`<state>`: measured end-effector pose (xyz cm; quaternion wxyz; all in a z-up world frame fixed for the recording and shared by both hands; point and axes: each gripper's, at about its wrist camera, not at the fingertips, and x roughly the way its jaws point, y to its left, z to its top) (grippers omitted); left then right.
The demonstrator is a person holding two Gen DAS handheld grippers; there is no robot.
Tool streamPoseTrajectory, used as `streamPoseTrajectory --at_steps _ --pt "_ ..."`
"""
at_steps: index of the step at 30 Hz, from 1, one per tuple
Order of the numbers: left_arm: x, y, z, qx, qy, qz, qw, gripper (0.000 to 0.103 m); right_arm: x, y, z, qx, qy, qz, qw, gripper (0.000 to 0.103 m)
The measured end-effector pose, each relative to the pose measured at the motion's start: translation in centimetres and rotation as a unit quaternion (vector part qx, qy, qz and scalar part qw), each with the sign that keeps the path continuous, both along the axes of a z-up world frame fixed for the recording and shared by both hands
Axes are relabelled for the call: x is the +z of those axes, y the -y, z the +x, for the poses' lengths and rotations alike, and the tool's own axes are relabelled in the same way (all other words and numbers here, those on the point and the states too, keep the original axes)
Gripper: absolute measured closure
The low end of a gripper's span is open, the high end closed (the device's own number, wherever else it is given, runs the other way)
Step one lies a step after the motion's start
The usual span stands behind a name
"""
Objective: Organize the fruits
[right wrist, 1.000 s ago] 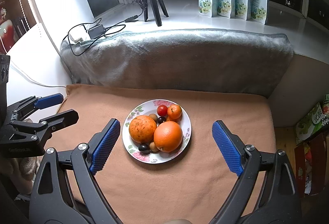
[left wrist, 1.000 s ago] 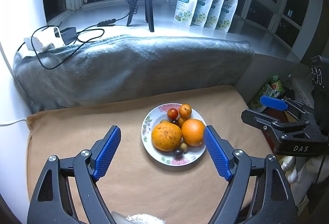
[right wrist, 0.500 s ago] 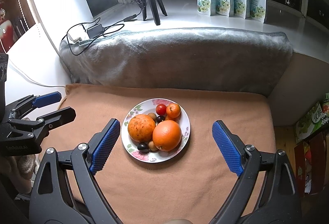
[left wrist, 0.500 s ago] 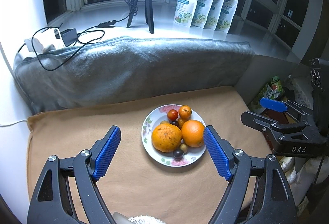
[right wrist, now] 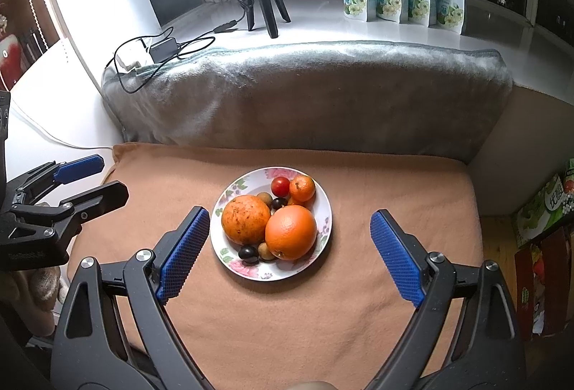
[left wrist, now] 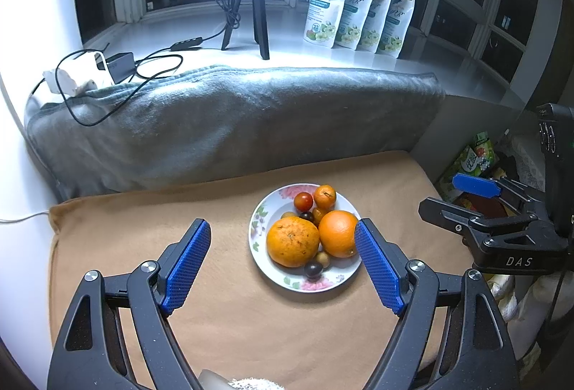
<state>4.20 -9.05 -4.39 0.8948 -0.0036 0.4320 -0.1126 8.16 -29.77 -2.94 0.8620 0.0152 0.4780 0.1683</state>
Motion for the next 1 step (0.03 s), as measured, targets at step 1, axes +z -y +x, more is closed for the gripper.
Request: streamPoseTrajectory --at_steps 1 --pt "-0.03 0.00 0.05 0.000 -0.001 0.000 1.0000 0.020 -0.10 0.08 0.02 -0.001 -0.001 0.001 1.000 0.010"
